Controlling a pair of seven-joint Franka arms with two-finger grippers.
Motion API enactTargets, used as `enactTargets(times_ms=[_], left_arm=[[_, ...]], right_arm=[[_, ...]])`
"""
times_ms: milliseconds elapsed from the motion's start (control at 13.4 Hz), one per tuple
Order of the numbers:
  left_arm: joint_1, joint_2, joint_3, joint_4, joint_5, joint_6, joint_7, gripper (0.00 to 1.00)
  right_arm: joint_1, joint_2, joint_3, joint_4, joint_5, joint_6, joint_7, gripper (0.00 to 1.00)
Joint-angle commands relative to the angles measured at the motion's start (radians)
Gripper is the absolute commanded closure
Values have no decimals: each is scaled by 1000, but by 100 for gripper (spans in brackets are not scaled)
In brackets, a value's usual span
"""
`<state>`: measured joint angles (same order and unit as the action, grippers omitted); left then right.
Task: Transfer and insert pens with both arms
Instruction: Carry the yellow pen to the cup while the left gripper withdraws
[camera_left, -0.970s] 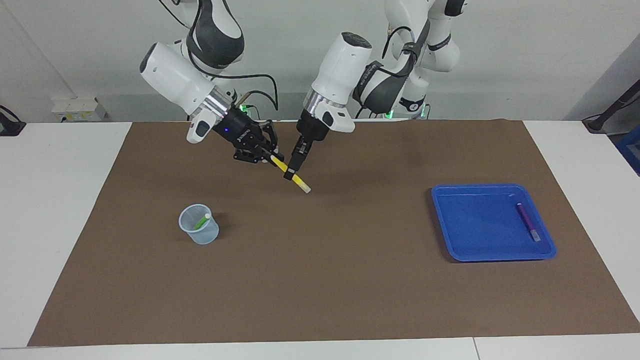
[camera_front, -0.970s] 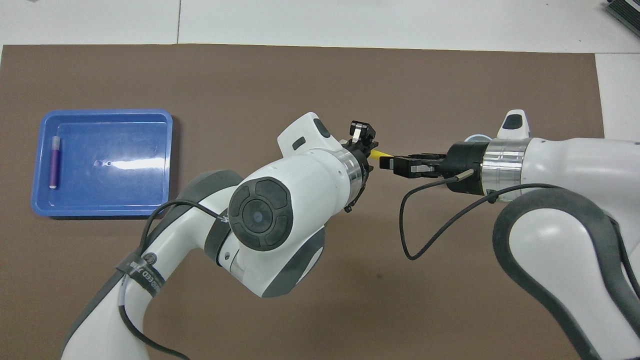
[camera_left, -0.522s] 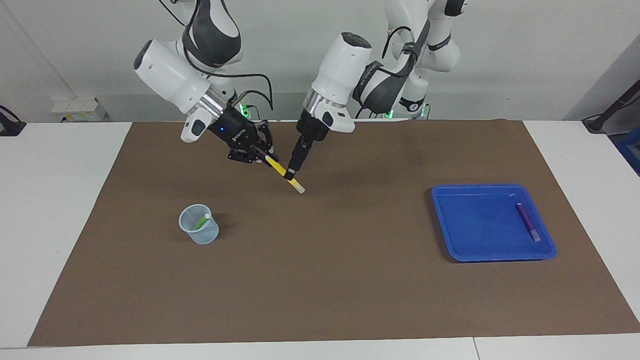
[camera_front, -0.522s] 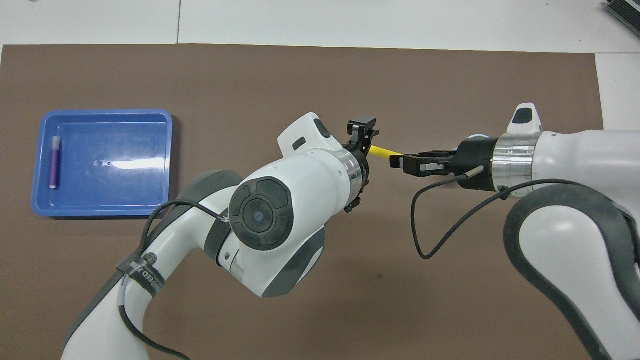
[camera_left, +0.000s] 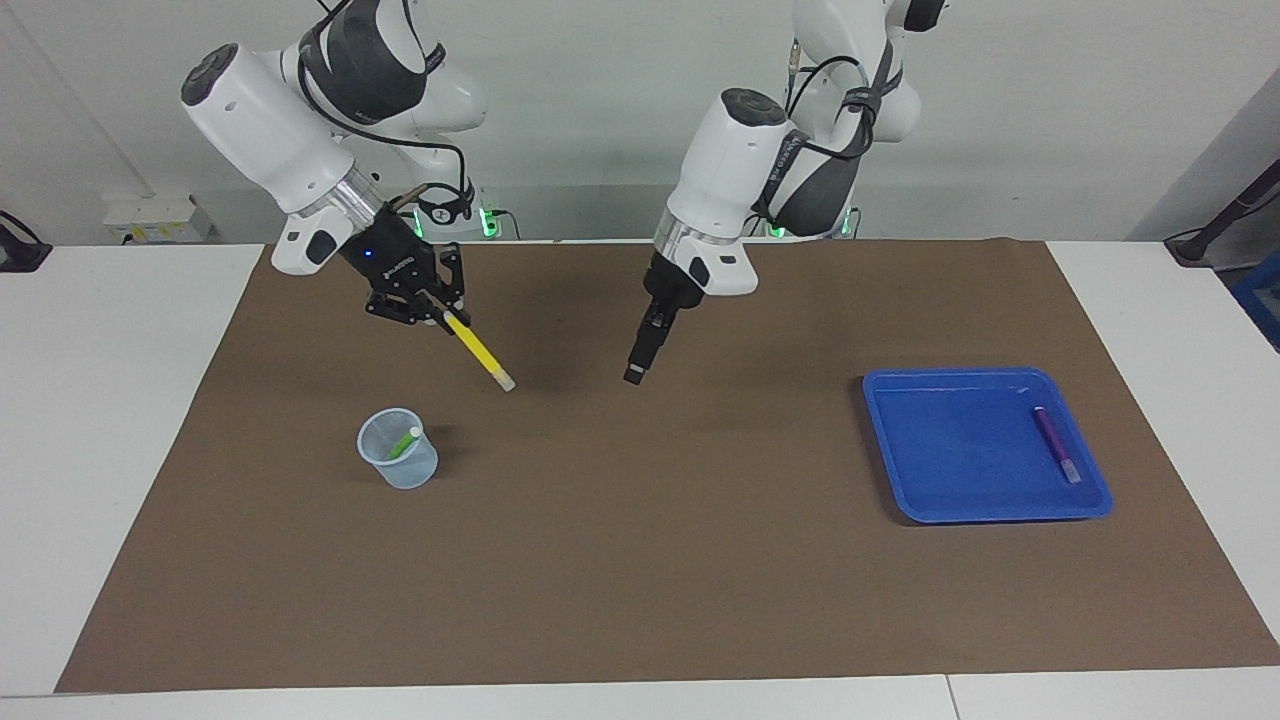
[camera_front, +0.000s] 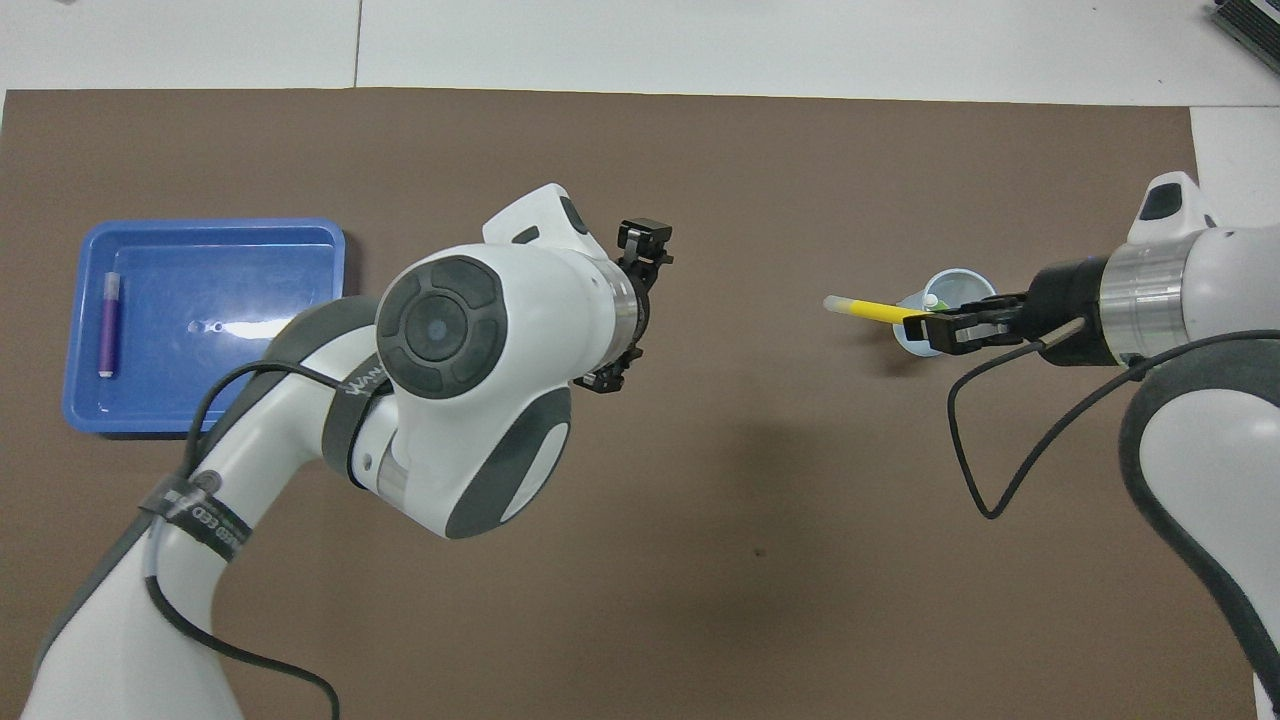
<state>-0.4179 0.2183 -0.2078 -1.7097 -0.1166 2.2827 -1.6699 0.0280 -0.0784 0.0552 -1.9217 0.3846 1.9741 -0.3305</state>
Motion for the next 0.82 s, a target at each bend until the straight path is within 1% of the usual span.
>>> enactTargets(times_ms=[0,149,224,373,522,672,746], left_arm=[[98,-36,-5,-4,-3,-130,184,0],[189,-42,-2,-4,2,-189,312,0],[236,-43,-2,-2,12,-207,376,0],[309,-48,-2,-4,17,-241,542,0],[375,-48,-1,-1,34,-284,704,0],[413,-51,-2,-1,95,-307,836,0],[425,-51,-2,-2,100,-304,905,0]], right_arm=[[-19,26,8,38,-157,-29,4,100],[-40,28,8,41,-272,-32,-16,100],[-59,28,6,38,-306,-34,-42,100],[-95,35,6,36,-319,-29,-116,100],[-102,55,6,38,-361,-9,-124,100],[-100,86,8,38,-380,26,-124,100],[-100,104,8,38,-382,40,-124,100]])
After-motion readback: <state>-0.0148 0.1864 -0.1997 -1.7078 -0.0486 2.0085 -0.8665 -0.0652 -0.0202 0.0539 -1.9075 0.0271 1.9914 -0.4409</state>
